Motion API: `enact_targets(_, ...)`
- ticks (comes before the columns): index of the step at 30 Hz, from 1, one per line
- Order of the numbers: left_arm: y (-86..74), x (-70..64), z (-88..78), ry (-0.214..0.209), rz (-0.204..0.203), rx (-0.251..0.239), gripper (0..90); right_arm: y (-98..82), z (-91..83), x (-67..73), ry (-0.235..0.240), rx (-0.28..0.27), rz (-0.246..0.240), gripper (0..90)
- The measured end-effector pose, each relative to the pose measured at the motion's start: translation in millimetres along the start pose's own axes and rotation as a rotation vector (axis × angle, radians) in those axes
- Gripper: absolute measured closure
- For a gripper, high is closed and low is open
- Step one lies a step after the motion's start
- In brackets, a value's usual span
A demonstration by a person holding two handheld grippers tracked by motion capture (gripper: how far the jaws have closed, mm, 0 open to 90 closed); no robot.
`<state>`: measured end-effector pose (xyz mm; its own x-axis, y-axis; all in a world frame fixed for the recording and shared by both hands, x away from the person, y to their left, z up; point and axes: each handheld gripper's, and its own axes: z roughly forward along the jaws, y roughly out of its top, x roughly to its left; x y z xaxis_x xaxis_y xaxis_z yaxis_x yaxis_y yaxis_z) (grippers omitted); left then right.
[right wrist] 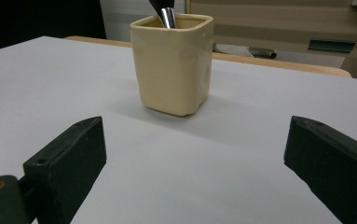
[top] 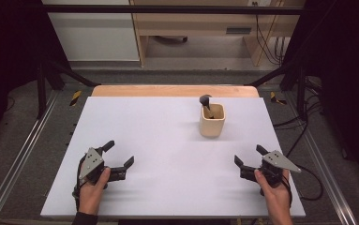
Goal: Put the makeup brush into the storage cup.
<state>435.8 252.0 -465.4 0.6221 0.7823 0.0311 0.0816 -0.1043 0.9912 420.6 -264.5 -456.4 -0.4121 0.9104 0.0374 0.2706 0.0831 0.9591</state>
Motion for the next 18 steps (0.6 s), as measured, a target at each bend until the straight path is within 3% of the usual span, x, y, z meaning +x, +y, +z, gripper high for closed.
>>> enact_targets(18,-1.6,-3.0,-0.5,-0.010,0.016,0.013,2.9,-6.7,11.8,8.4,0.024,-0.049,-0.025,5.2)
